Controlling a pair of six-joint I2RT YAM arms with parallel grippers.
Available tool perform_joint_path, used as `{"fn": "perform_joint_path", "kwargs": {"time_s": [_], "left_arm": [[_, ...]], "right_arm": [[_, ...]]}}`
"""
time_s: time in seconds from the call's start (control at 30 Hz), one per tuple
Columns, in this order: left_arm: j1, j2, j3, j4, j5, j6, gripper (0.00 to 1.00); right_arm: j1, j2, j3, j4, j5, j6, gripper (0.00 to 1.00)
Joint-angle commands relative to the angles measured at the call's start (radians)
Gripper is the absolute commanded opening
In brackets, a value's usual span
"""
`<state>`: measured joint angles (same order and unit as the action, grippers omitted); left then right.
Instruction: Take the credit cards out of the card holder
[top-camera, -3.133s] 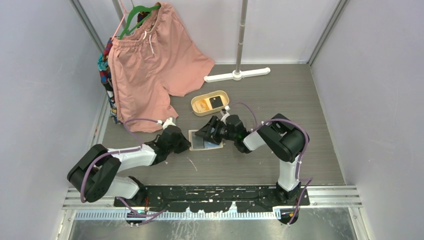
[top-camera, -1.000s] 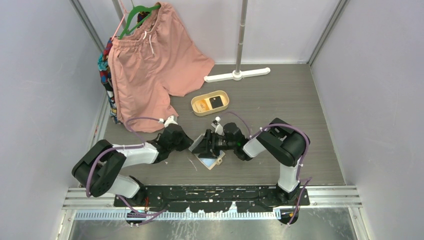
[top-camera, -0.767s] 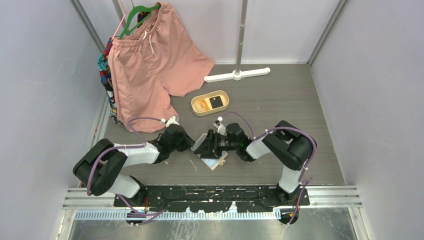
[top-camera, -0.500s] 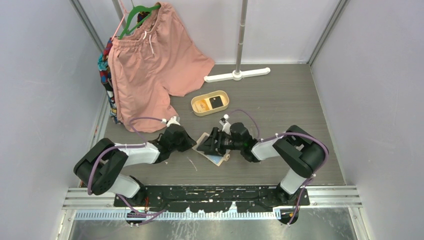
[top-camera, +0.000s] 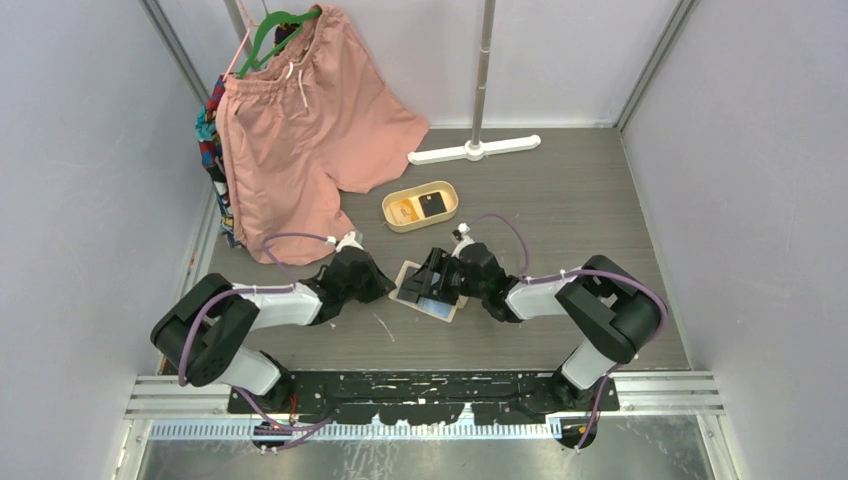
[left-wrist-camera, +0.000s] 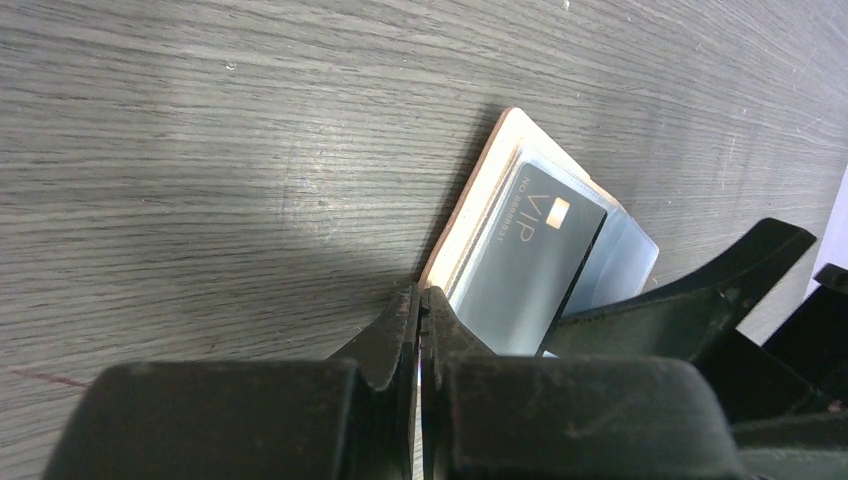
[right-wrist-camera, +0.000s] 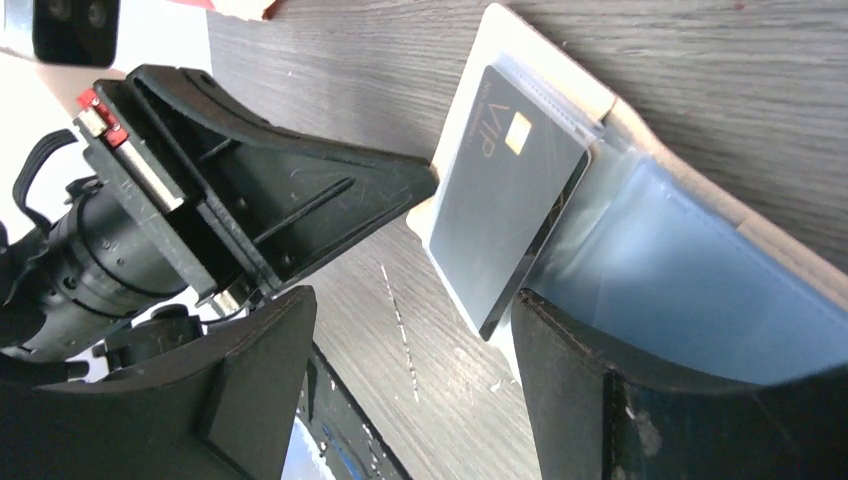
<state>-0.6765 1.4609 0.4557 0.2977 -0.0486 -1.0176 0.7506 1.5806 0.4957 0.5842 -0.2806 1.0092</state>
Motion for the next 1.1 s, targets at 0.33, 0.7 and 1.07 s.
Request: {"fn": "perform_joint_path", "kwargs": {"time_s": [0.33, 0.7, 1.07], "left_arm": [[-0.01, 0.042, -0.019, -0.1, 0.001, 0.02, 0.0], [-0.009, 0.058, -0.019, -0.091, 0.004, 0.017, 0.0], [-0.009, 0.054, -0.022, -0.092, 0.003, 0.018, 0.0]], "right_arm": [[-0.003, 0.083, -0.019, 0.191, 0.136, 0.056, 0.78], [-0.007, 0.066, -0.072, 0.312, 0.126, 0.07, 0.79], [-0.011, 0.278, -0.043, 0.762, -0.065, 0.22, 0.79]]}}
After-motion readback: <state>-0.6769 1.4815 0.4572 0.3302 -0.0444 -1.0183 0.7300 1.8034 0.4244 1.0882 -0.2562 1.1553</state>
